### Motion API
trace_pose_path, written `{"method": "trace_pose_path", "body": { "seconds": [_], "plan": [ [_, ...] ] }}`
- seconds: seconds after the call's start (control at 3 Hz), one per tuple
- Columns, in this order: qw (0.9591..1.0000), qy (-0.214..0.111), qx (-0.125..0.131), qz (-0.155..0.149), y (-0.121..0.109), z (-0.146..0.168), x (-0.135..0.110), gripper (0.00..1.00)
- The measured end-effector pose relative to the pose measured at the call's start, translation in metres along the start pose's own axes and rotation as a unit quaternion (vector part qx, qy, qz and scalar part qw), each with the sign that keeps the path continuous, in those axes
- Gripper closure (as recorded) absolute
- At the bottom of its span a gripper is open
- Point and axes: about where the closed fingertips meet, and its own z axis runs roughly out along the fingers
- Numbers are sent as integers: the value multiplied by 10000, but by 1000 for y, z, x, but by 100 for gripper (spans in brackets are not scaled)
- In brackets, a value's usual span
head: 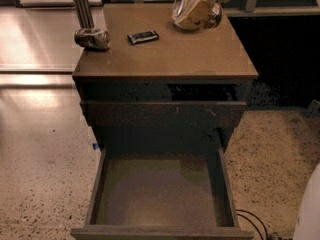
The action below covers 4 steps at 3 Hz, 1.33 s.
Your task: Place orange can into middle drawer
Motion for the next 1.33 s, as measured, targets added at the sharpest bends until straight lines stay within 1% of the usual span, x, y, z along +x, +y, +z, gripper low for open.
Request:
{"method": "trace_pose_path", "body": {
  "seconds": [0.33,0.67,1.0,1.33],
  "plan": [
    [9988,-303,375,129,25,-33,-37,100],
    [9976,-496,-222,432,91,0,-45,100],
    [9961,-395,-619,480,125,26,-36,100],
    [9961,-394,-619,481,125,26,-36,100]
  ]
}}
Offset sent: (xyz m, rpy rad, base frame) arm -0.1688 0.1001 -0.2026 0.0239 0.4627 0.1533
